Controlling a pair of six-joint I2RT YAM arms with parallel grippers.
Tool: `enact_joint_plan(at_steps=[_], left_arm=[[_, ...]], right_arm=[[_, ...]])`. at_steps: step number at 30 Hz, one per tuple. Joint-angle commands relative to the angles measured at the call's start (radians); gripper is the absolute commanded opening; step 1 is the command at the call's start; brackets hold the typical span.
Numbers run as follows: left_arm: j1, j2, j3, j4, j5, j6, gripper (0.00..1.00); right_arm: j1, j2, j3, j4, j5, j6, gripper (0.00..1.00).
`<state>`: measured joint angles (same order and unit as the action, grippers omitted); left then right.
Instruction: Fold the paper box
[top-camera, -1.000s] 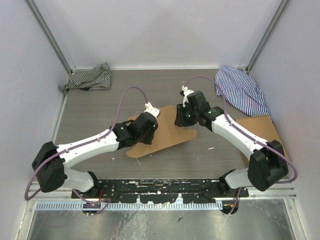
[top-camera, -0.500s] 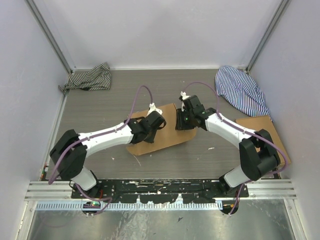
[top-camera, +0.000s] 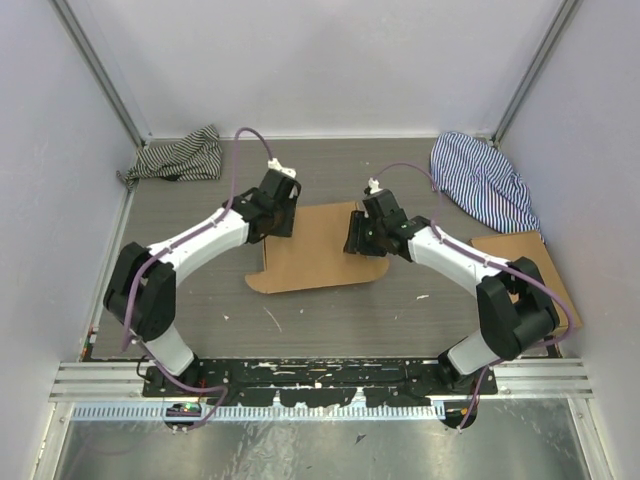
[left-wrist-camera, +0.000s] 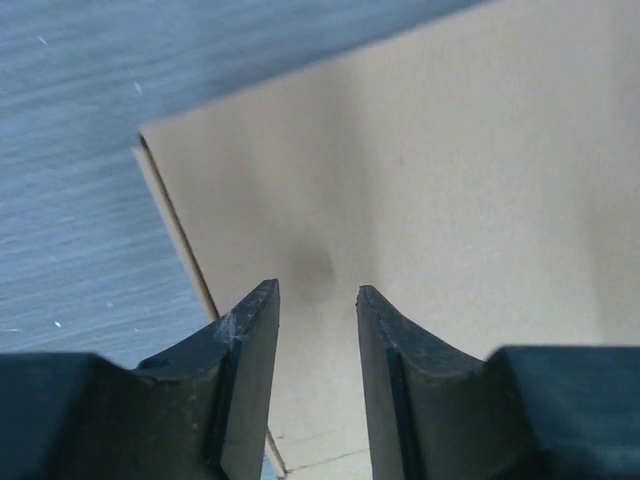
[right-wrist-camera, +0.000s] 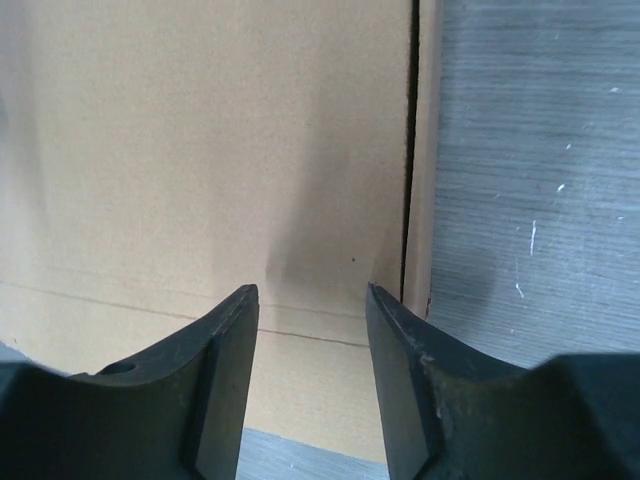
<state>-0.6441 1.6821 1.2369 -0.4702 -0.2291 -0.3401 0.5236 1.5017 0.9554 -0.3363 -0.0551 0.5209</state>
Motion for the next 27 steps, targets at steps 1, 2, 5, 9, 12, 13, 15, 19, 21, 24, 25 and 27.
enact_joint_plan(at_steps=[1, 2, 5, 9, 12, 13, 15, 19, 21, 24, 25, 27], left_arm=[[0.016, -0.085, 0.036, 0.031, 0.019, 0.043, 0.48], [0.017, -0.122, 0.015, 0.034, 0.006, 0.04, 0.52], [0.02, -0.258, -0.098, 0.032, -0.002, 0.002, 0.62], [0.02, -0.474, -0.322, 0.087, 0.097, -0.116, 0.7], [0.021, -0.553, -0.484, 0.192, 0.083, -0.196, 0.72], [0.024, -0.559, -0.514, 0.226, 0.065, -0.209, 0.73], [0.026, -0.545, -0.526, 0.262, 0.046, -0.204, 0.74], [0.027, -0.453, -0.482, 0.293, 0.018, -0.156, 0.74], [0.03, -0.389, -0.451, 0.295, 0.003, -0.144, 0.74], [0.036, -0.316, -0.427, 0.32, 0.009, -0.134, 0.74], [0.039, -0.298, -0.423, 0.328, 0.014, -0.133, 0.74], [0.046, -0.263, -0.415, 0.343, 0.029, -0.132, 0.74]], right_arm=[[0.003, -0.003, 0.089, -0.008, 0.112, 0.039, 0.56], [0.002, -0.019, 0.098, -0.02, 0.13, 0.036, 0.59], [0.002, -0.075, 0.111, -0.067, 0.175, 0.01, 0.7], [0.0, -0.117, 0.079, -0.122, 0.223, -0.044, 0.88], [-0.019, -0.089, 0.045, -0.09, 0.208, -0.065, 0.91], [-0.029, -0.075, 0.032, -0.055, 0.171, -0.072, 0.92], [-0.045, -0.053, 0.008, 0.039, 0.114, -0.081, 0.92], [-0.052, 0.009, 0.032, 0.098, 0.133, -0.097, 0.92], [-0.056, 0.03, 0.047, 0.115, 0.122, -0.098, 0.92], [-0.056, 0.056, 0.061, 0.141, 0.089, -0.103, 0.92], [-0.056, 0.069, 0.07, 0.139, 0.083, -0.104, 0.92], [-0.056, 0.106, 0.086, 0.135, 0.074, -0.108, 0.92]])
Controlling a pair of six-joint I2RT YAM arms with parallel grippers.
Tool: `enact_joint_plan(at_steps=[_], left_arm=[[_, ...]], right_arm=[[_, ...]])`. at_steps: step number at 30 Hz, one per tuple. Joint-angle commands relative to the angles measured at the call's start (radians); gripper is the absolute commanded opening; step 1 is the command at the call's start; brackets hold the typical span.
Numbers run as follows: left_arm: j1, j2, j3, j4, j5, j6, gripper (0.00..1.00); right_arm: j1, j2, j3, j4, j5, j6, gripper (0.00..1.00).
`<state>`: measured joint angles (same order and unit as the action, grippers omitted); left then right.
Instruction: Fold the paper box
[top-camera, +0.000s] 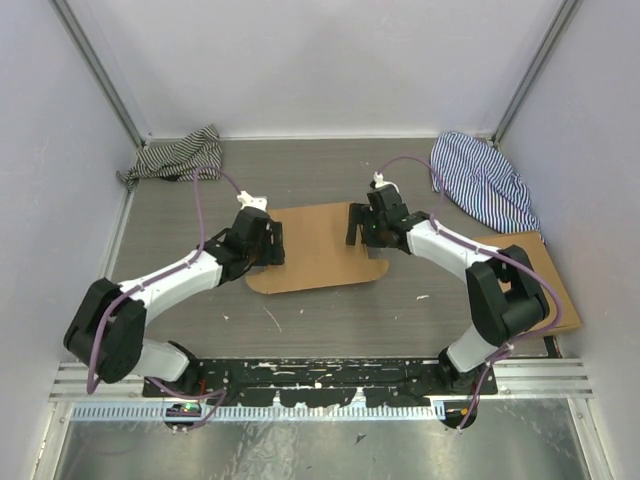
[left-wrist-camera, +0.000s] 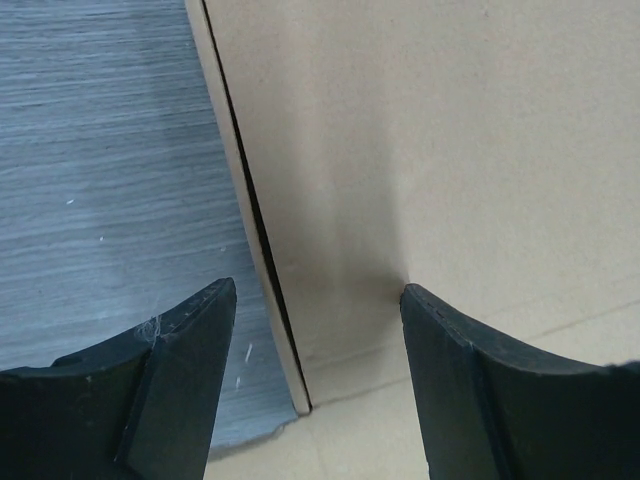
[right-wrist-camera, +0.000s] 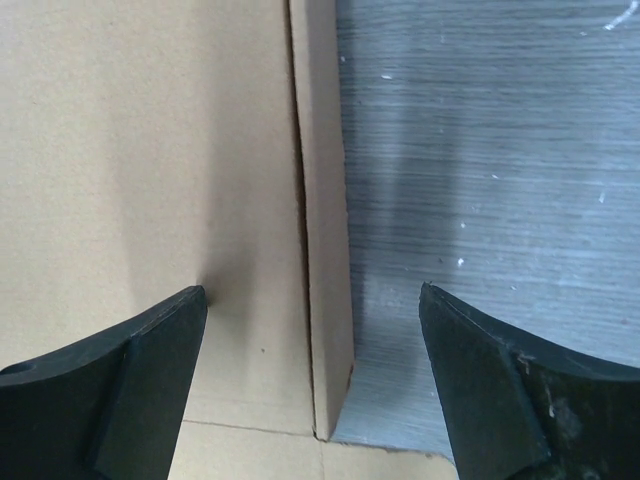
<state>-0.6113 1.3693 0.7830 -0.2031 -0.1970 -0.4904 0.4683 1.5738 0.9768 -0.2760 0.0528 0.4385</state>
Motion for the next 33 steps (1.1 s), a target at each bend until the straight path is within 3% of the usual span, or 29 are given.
enact_joint_plan(at_steps=[1, 7, 22, 27, 33], left_arm=[[0.014, 0.066, 0.043, 0.079, 0.001, 0.018, 0.73], [0.027, 0.13, 0.09, 0.112, 0.034, 0.031, 0.73], [0.103, 0.372, 0.448, 0.015, 0.128, 0.105, 0.71], [0.124, 0.336, 0.456, -0.016, 0.112, 0.106, 0.72], [0.127, 0.182, 0.367, -0.049, 0.056, 0.119, 0.78]], right_arm=[[0.0, 0.048, 0.069, 0.077, -0.041, -0.028, 0.92], [0.0, 0.093, 0.083, 0.124, -0.122, -0.034, 0.87], [-0.002, 0.229, 0.305, 0.051, -0.053, -0.032, 0.85], [-0.016, 0.221, 0.353, 0.004, 0.009, -0.04, 0.88], [-0.034, 0.108, 0.336, -0.063, 0.092, -0.059, 0.96]])
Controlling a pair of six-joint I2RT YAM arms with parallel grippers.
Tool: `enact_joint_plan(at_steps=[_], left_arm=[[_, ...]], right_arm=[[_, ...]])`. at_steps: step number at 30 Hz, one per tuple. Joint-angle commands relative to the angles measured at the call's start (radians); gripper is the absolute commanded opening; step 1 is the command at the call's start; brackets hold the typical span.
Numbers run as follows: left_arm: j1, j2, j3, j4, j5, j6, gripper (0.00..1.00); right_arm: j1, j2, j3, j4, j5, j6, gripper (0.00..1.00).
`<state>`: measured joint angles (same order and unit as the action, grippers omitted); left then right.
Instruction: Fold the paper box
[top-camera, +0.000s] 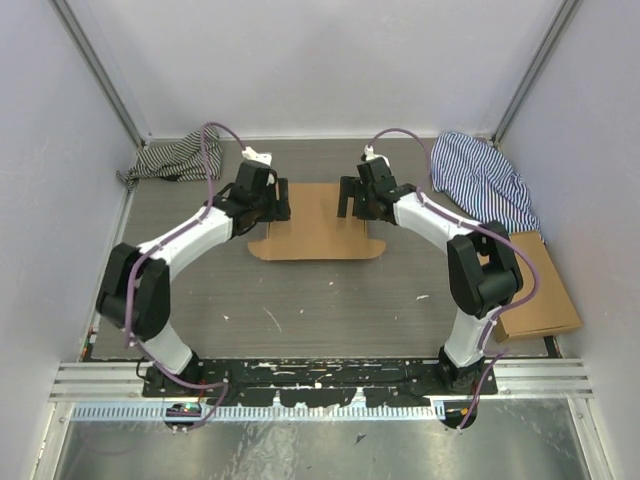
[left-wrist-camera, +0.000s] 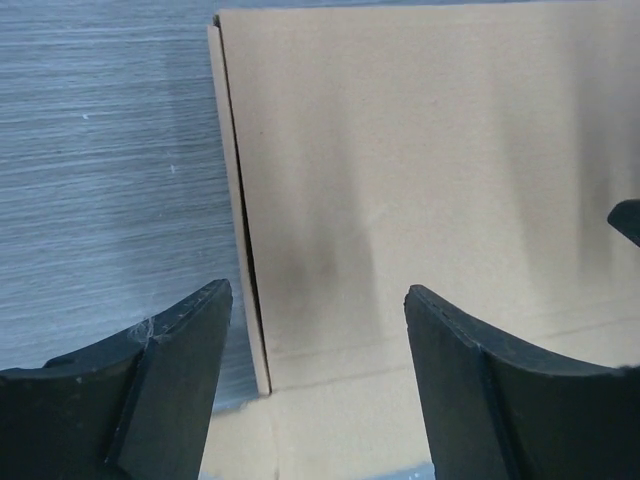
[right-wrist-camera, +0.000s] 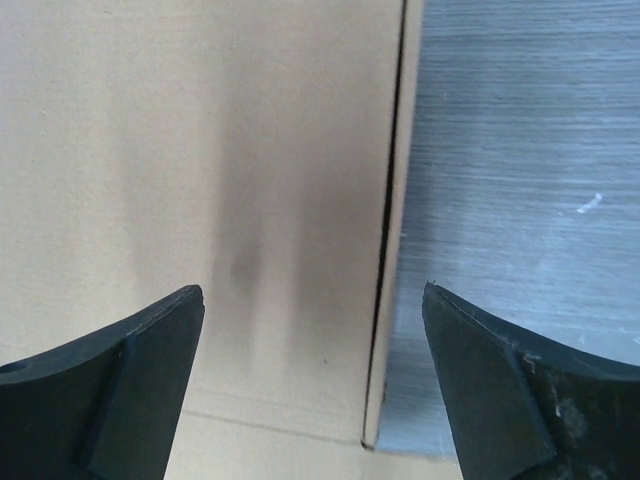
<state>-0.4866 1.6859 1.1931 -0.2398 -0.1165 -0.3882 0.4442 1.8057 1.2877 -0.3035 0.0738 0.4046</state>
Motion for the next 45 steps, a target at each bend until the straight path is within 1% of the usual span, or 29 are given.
enact_joint_plan(at_steps=[1, 5, 9, 13, 16, 20, 25, 33, 39, 45], left_arm=[[0.002, -0.164, -0.072, -0.013, -0.038, 0.016, 0.78], [0.003, -0.283, -0.192, -0.004, -0.072, 0.003, 0.8], [0.003, -0.375, -0.316, 0.038, 0.0, -0.023, 0.79], [0.003, -0.397, -0.385, 0.092, 0.029, -0.034, 0.79], [0.003, -0.388, -0.399, 0.104, 0.035, -0.032, 0.79], [0.003, -0.381, -0.412, 0.136, 0.043, -0.021, 0.8], [0.003, -0.357, -0.42, 0.2, 0.063, 0.0, 0.81], [0.003, -0.253, -0.38, 0.178, 0.1, 0.018, 0.81], [0.003, -0.242, -0.386, 0.18, 0.118, 0.017, 0.81], [0.003, -0.251, -0.4, 0.178, 0.171, 0.006, 0.8]], right_arm=[[-0.01, -0.152, 0.006, -0.043, 0.075, -0.026, 0.96], [-0.009, -0.276, -0.095, -0.065, 0.022, -0.026, 0.97], [-0.008, -0.373, -0.208, -0.097, -0.054, -0.027, 1.0], [-0.004, -0.437, -0.311, -0.088, -0.097, -0.016, 1.0], [-0.001, -0.464, -0.361, -0.068, -0.129, -0.015, 1.0], [-0.001, -0.475, -0.39, -0.045, -0.146, -0.017, 1.0], [-0.002, -0.45, -0.371, -0.051, -0.142, -0.029, 1.0], [-0.002, -0.397, -0.351, -0.044, -0.117, -0.04, 1.0], [-0.001, -0.357, -0.349, -0.014, -0.154, -0.047, 1.0], [0.006, -0.355, -0.359, 0.013, -0.205, -0.056, 1.0]])
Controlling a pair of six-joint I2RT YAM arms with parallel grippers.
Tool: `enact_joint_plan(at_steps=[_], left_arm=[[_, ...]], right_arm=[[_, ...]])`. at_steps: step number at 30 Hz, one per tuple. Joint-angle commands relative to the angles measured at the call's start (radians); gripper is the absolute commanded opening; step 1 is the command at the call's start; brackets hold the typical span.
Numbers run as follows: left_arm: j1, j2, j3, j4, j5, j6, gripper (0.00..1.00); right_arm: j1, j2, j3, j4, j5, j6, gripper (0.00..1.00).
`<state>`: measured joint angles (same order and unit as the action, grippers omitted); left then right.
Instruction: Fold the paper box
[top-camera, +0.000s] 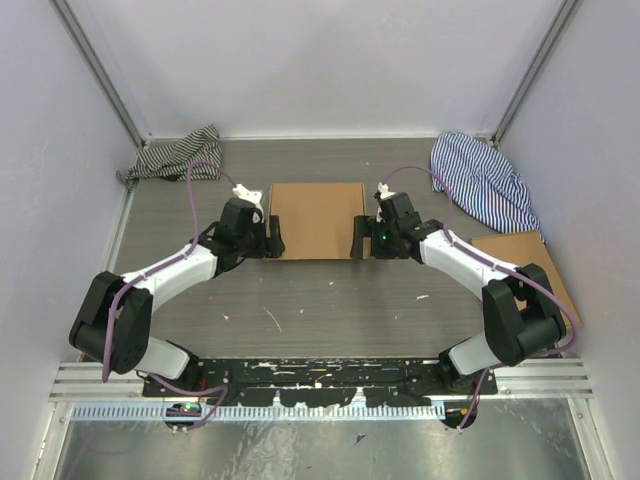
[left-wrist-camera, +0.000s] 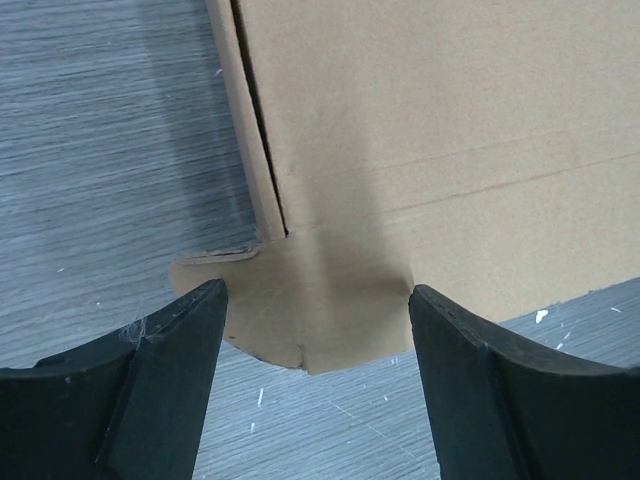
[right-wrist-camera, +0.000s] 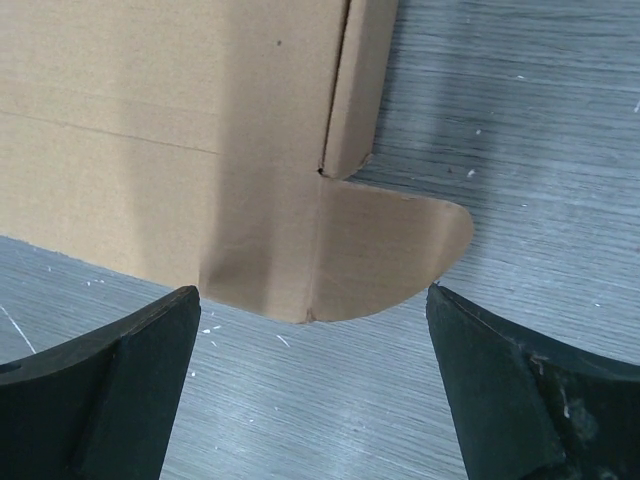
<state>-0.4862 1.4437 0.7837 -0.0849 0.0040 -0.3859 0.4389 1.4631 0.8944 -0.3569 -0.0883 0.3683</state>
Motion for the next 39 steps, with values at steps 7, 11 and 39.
enact_joint_plan(at_steps=[7, 11, 39], left_arm=[[0.003, -0.011, -0.003, 0.011, 0.077, -0.005, 0.8], [0.003, -0.011, -0.005, -0.001, 0.085, -0.007, 0.79], [0.003, -0.023, 0.051, -0.078, 0.172, -0.029, 0.76]], right_arm=[[0.014, 0.013, 0.041, 0.094, -0.07, -0.034, 1.0], [0.02, 0.031, 0.058, 0.083, -0.08, -0.037, 0.99], [0.063, 0.119, 0.167, 0.017, 0.038, -0.077, 0.96]])
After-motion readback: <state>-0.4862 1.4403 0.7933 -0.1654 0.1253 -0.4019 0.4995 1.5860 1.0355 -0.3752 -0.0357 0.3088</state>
